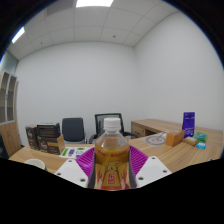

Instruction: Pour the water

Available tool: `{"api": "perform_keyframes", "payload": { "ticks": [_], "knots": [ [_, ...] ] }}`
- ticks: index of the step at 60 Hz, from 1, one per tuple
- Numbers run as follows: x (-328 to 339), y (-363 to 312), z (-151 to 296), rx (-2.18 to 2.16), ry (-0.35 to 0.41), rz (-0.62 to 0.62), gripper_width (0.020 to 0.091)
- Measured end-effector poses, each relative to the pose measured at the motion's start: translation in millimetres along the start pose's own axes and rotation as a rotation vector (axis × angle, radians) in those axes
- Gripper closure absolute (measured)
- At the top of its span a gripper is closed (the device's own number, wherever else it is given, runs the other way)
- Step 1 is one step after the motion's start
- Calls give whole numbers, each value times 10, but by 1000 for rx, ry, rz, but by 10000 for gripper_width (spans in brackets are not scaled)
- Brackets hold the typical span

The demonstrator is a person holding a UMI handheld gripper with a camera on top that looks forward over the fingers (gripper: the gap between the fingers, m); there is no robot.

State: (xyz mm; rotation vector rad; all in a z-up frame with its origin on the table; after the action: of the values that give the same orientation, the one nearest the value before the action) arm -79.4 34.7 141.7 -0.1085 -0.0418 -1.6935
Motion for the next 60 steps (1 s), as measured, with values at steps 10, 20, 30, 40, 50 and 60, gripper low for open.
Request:
{"api": "perform_keyframes", "payload": {
  "ticks": [10, 20, 30, 40, 50, 60],
  "knots": [
    [-143, 46, -342, 46, -72, 17, 613],
    [-147, 39, -311, 23, -33, 40, 616],
    [-134, 16, -313, 38, -45, 41, 507],
    [34, 91, -395, -60, -123, 60, 258],
    [493, 83, -308, -86, -136, 86, 268],
    [1367, -148, -208, -17, -121, 145, 267]
  ]
}}
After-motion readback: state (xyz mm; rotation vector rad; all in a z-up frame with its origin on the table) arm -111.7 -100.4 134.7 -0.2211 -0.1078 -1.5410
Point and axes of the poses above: the point between the fingertips, and its own axes, seen from behind it with the camera up: y to the right, z up, x backward, against the way the camera looks, the point moved 2 cm from there along x, backward, against the way the camera looks, and after that the axes turned 4 degrees about -y, right-handed, at the moved point
